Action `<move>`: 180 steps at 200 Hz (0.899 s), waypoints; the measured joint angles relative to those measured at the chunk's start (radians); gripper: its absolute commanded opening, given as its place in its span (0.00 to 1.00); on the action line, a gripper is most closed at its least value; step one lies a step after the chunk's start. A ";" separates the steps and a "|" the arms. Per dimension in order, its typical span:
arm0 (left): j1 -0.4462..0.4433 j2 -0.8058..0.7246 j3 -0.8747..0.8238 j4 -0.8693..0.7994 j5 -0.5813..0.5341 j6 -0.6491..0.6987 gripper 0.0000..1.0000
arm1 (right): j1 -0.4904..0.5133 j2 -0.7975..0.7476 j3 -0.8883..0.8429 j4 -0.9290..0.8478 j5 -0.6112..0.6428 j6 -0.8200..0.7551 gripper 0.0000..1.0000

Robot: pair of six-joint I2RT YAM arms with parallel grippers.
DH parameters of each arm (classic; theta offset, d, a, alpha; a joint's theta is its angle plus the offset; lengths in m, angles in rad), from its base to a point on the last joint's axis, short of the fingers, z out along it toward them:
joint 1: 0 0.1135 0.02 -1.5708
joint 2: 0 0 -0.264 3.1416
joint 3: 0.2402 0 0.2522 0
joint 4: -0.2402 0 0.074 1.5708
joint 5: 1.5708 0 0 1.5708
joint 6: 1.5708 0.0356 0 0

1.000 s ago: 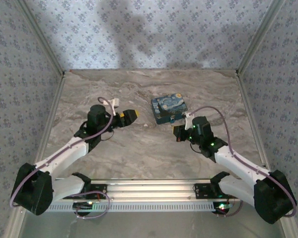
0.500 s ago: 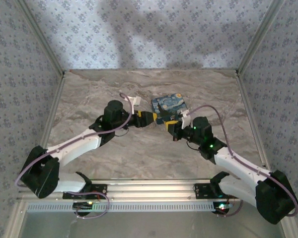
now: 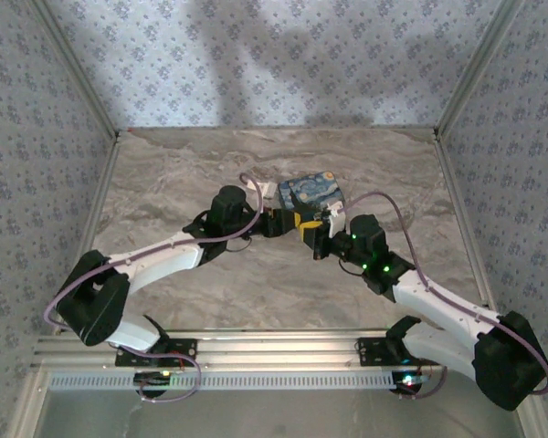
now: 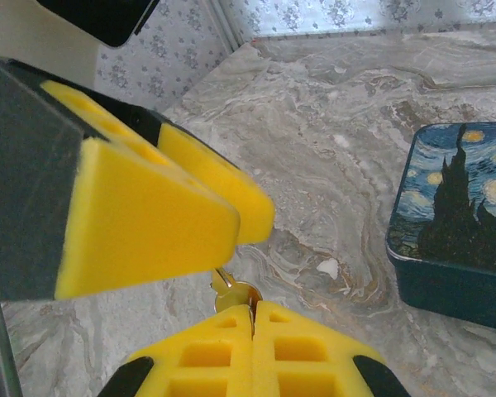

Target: Unlock the padlock with the key

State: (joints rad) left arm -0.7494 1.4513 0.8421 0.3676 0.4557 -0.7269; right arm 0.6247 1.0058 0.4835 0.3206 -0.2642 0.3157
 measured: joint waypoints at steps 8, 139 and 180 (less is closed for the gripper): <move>-0.005 0.001 0.000 0.000 0.000 0.000 0.38 | 0.000 0.000 0.001 -0.002 0.006 0.000 0.00; -0.014 -0.002 0.015 -0.015 -0.023 0.032 0.00 | -0.043 0.010 0.013 -0.011 -0.051 0.016 0.15; 0.015 -0.084 0.015 -0.092 -0.029 0.111 0.00 | -0.179 0.002 0.013 -0.009 -0.208 0.079 0.34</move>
State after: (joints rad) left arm -0.7341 1.3678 0.8570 0.2752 0.4263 -0.6159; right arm 0.4454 1.0080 0.4961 0.3119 -0.4721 0.3943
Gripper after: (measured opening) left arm 0.042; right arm 0.301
